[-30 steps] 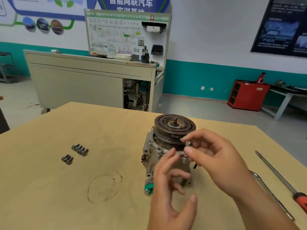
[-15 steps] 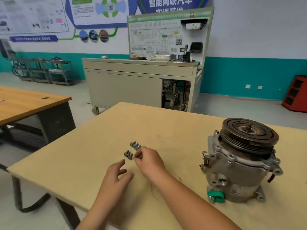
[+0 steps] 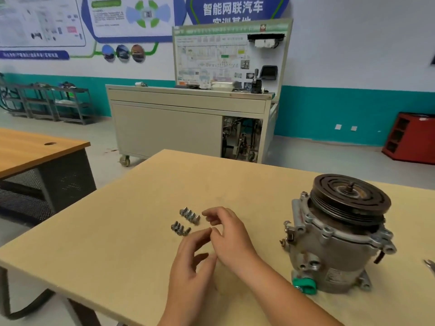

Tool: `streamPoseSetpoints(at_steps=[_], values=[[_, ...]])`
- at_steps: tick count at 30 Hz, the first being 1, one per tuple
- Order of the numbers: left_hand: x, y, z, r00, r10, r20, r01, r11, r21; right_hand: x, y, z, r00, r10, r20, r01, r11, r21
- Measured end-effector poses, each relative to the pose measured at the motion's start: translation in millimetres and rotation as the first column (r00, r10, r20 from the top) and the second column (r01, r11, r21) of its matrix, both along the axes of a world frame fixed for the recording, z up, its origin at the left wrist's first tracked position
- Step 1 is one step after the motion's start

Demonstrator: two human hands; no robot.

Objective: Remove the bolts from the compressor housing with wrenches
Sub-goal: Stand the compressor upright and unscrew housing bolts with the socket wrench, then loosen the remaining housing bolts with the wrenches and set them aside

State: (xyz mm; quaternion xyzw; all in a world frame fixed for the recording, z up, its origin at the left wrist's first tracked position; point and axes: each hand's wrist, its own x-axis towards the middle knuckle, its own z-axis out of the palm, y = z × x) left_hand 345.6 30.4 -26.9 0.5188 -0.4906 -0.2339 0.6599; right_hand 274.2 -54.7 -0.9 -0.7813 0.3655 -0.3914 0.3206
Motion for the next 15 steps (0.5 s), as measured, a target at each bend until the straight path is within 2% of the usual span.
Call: streamPoseSetpoints(at_steps=[3,5,6,7,8,9,10,12,13,15], values=[[-46,3,15,0.997,-0.074,-0.006,0.071,0.974,-0.217,-79,31,30,0.93,0.039,0.366,0.08,0.949,-0.305],[-79,-3,21,0.99,-0.124,0.065,0.137,0.954,-0.268,-141,32,42,0.841,0.032,0.54,0.292,0.813,-0.503],[-95,-7,23,0.983,-0.148,0.104,0.171,0.95,-0.262,-171,25,46,0.787,-0.027,0.616,0.425,0.748,-0.51],[-111,-11,24,0.977,-0.166,0.13,0.194,0.952,-0.238,-199,14,49,0.705,-0.135,0.696,0.553,0.719,-0.421],[-126,-14,24,0.974,-0.177,0.141,0.204,0.958,-0.201,-221,-1,50,0.591,-0.271,0.76,0.651,0.717,-0.25],[-141,-17,24,0.973,-0.189,0.135,0.209,0.965,-0.159,-238,-18,51,0.491,-0.414,0.766,0.688,0.724,-0.05],[-155,-20,25,0.972,-0.203,0.118,0.217,0.969,-0.115,-250,-37,49,0.467,-0.513,0.72,0.639,0.759,0.127],[-179,-24,25,0.973,-0.211,0.097,0.217,0.974,-0.063,-264,-73,41,0.578,-0.526,0.624,0.356,0.851,0.387],[-188,-26,26,0.974,-0.197,0.114,0.204,0.978,-0.052,-266,-86,38,0.641,-0.489,0.591,0.201,0.851,0.485],[-200,-30,27,0.973,-0.16,0.169,0.165,0.986,-0.021,-259,-102,29,0.756,-0.382,0.532,0.001,0.813,0.583]])
